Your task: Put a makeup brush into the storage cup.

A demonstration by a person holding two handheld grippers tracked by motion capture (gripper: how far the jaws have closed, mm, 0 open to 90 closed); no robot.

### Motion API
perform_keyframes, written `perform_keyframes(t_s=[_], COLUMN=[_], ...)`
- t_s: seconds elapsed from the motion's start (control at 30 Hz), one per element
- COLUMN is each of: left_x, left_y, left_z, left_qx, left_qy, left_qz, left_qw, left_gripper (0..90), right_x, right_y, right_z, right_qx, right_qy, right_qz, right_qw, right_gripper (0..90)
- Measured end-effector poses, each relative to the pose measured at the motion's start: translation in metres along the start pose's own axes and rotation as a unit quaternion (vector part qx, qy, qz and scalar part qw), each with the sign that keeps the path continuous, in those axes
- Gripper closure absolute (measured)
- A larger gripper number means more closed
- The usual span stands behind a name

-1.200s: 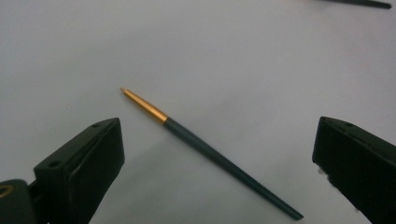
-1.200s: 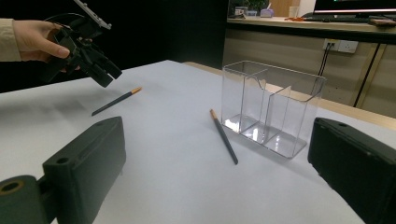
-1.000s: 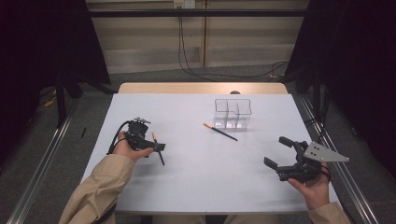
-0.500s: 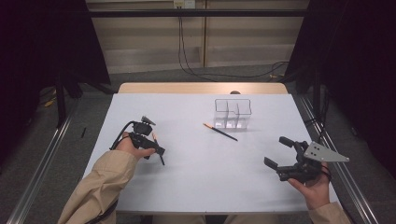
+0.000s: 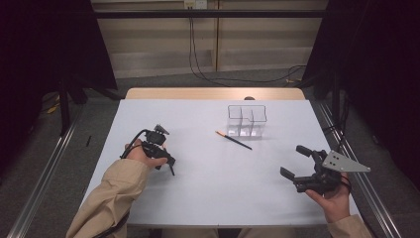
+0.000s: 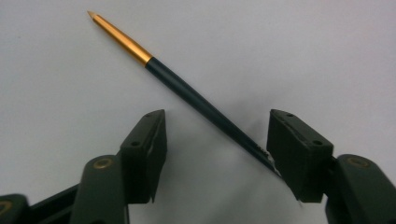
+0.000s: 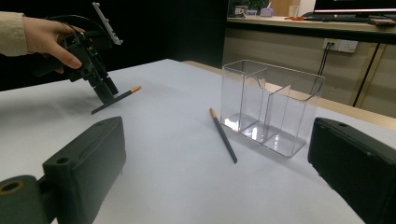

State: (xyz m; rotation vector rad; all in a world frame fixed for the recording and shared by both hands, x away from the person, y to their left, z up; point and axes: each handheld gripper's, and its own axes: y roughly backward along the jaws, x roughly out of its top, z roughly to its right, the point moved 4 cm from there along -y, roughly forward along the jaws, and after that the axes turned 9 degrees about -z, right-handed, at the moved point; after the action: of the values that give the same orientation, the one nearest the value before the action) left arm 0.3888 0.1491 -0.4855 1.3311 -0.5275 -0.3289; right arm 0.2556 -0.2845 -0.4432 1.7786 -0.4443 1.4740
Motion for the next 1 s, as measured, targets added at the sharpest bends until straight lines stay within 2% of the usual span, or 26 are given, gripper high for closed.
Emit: perform_keyframes(t_s=[0.13,0.17,0.27,0.37,0.47,0.57,0.6,0.73,0.87,1.0], left_x=[-0.0001,0.0000,0.0002,-0.0001,-0.0007,-0.0017,-0.0020,-0.0025,-0.0017,0.0005], left_y=[-0.0001,-0.0001,-0.0004,-0.0005,-0.0001,0.0006,0.0008,0.0014,0.0015,0.0017], left_z=[0.0018,0.0025,0.0033,0.0046,0.0045,0.0053,0.0055,0.0037,0.0020,0.0020], left_qx=[0.010,0.021,0.030,0.051,0.058,0.047,0.044,0.044,0.040,0.046], left_qy=[-0.002,-0.009,-0.013,-0.020,-0.024,-0.015,-0.013,-0.014,-0.014,-0.026], left_qz=[-0.003,-0.008,-0.009,-0.012,-0.014,-0.020,-0.022,-0.028,-0.033,-0.043], left_qw=[0.9999,0.9997,0.9994,0.9984,0.9979,0.9986,0.9987,0.9986,0.9985,0.9977], left_gripper=[47.1,48.4,50.2,57.1,62.7,70.5,70.5,83.0,84.5,84.5], right_x=[0.0002,0.0001,0.0000,0.0001,0.0001,0.0000,0.0000,-0.0001,-0.0005,-0.0005], right_y=[0.0001,0.0000,0.0000,0.0000,0.0003,0.0005,0.0005,0.0003,-0.0002,-0.0003], right_z=[-0.0003,-0.0002,-0.0003,-0.0002,0.0000,0.0005,0.0005,0.0007,0.0006,0.0007], right_qx=[0.000,-0.001,-0.001,-0.001,-0.001,-0.001,-0.001,-0.001,-0.001,-0.001], right_qy=[0.001,0.001,0.000,0.001,0.001,0.001,0.001,0.001,0.000,0.001], right_qz=[0.000,0.000,-0.001,-0.001,0.000,0.000,0.000,0.000,-0.002,-0.002], right_qw=[1.0000,1.0000,1.0000,1.0000,1.0000,1.0000,1.0000,1.0000,1.0000,1.0000], right_gripper=[3.8,3.7,3.8,3.7,3.8,3.8,3.8,3.8,3.8,3.8])
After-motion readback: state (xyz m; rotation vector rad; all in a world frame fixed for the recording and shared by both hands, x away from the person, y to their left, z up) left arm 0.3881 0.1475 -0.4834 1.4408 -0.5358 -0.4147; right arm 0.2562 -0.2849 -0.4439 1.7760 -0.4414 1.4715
